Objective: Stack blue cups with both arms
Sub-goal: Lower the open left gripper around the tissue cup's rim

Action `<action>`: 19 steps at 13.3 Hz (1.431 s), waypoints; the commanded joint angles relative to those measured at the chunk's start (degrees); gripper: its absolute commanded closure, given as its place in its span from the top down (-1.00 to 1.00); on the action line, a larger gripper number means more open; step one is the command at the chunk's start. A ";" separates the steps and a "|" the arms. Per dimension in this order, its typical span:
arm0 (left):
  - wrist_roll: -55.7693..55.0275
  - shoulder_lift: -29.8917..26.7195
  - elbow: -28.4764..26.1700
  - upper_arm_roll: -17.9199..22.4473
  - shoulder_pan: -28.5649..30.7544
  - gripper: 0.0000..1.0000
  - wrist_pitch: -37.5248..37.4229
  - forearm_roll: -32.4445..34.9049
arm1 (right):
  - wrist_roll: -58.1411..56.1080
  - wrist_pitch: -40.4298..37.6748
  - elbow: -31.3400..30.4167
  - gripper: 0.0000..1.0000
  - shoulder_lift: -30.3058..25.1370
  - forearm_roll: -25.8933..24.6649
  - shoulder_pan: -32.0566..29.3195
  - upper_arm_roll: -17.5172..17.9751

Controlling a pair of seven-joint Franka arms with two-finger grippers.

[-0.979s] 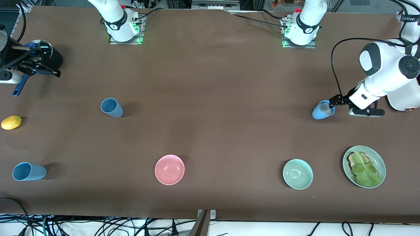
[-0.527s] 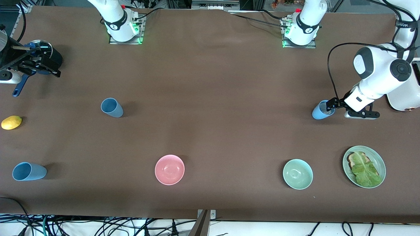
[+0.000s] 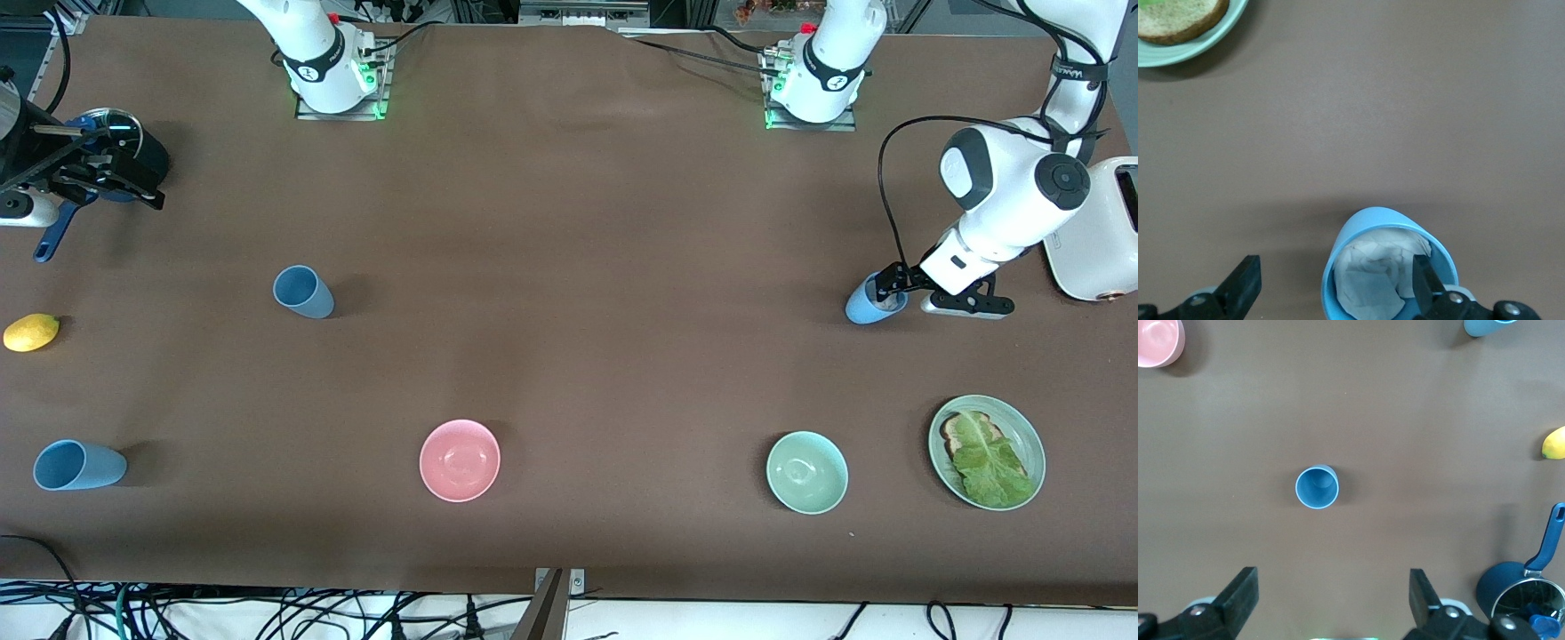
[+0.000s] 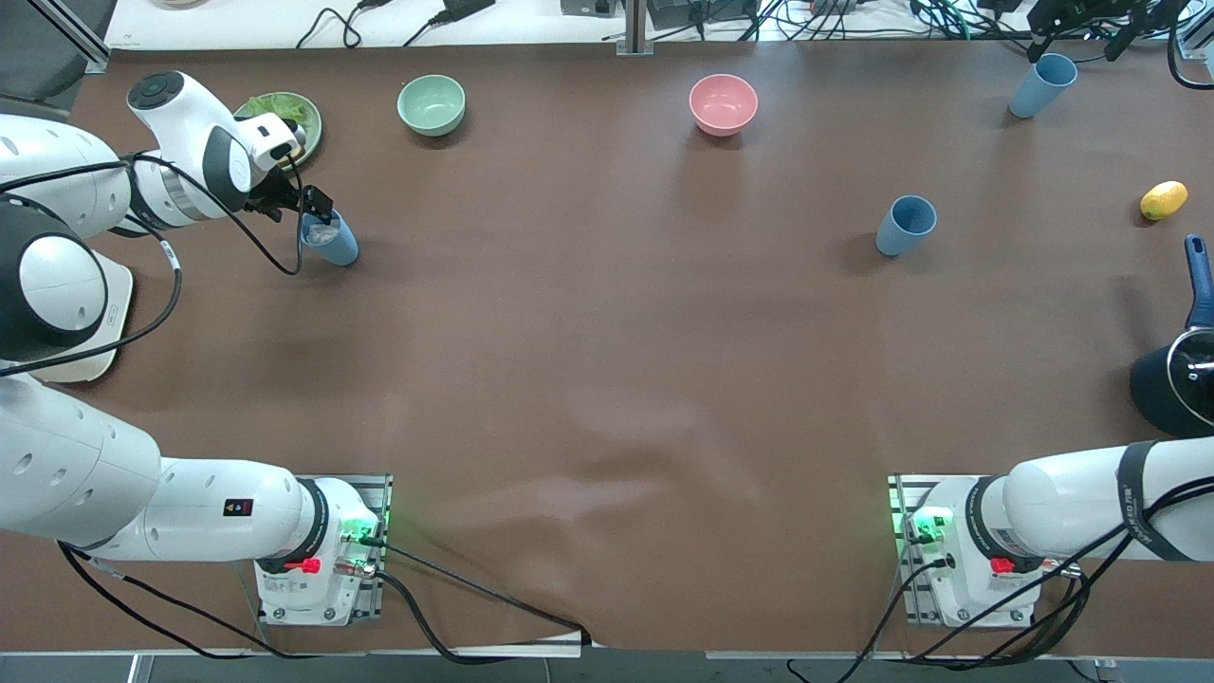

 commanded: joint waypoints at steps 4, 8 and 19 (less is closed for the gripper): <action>14.32 0.64 -0.76 0.44 0.41 1.00 1.78 -10.54 | -0.23 -0.34 1.12 1.00 0.43 0.56 -0.60 0.29; 17.51 0.47 -0.94 0.79 0.59 1.00 1.78 -11.96 | -0.23 -0.34 1.12 1.00 0.43 0.56 -0.60 0.29; 16.45 4.07 -1.03 0.88 -0.03 1.00 1.95 -13.10 | -0.23 -0.34 1.12 1.00 0.43 0.56 -0.60 0.29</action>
